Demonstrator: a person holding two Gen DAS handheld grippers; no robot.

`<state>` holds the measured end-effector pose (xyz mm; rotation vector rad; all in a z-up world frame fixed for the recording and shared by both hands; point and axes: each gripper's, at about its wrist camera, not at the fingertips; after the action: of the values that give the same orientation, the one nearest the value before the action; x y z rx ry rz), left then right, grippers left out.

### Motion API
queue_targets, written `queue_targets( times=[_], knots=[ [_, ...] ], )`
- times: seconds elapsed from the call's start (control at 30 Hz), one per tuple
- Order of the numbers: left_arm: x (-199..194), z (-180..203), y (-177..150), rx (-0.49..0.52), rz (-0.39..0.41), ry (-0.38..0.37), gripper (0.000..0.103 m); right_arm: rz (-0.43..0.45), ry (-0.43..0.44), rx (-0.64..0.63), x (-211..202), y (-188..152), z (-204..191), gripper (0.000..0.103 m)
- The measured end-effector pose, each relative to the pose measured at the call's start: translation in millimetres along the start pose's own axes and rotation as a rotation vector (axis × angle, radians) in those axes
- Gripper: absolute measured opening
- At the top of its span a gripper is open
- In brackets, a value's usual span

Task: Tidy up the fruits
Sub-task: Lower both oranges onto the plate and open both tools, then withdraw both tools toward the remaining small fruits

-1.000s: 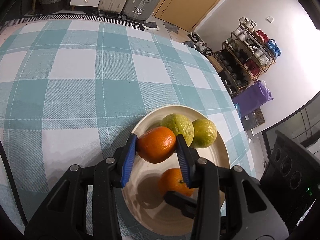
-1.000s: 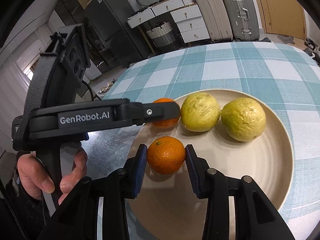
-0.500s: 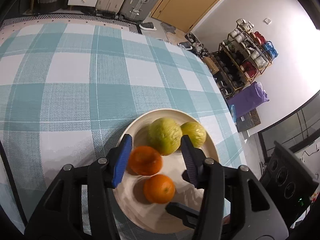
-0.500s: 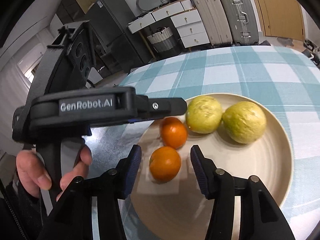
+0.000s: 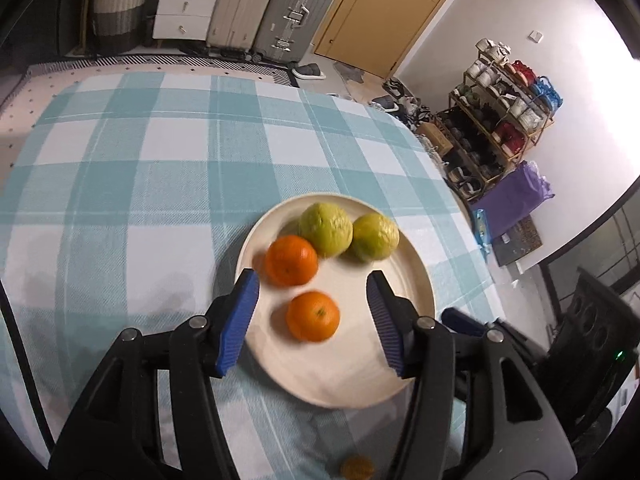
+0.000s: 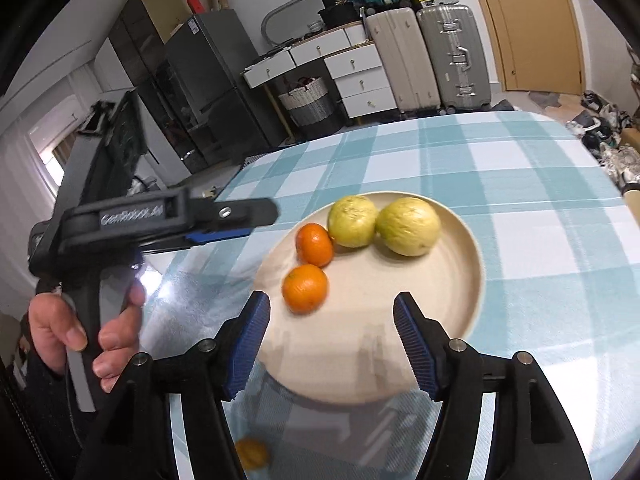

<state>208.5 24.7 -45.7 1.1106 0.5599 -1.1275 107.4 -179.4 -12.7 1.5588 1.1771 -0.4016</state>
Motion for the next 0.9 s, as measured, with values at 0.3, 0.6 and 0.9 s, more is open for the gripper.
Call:
queue_targets(
  times=[0.3,0.6,0.9],
  knots=[
    [-28,18,-44,0.019,0.037,0.076,0.056,0.036,-0.040,-0.009,-27,-17,-3,0.067],
    [-49,39,-84,0.032,0.064,0.120,0.074,0.086,-0.049,-0.002,-52,-31,-4,0.076],
    [-60,55,-116,0.032,0.089,0.163,0.085,0.134,-0.054,0.011,-75,-47,-3,0.087]
  ],
)
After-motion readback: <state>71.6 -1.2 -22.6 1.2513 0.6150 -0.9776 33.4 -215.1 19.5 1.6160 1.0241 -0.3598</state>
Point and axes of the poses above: each gripper's, at about its wrist camera, not at the fingertips, and x roughly the way its jaws point, z to its right, y to its top, and after that the axes turned 9 degrees about -z, right-handed
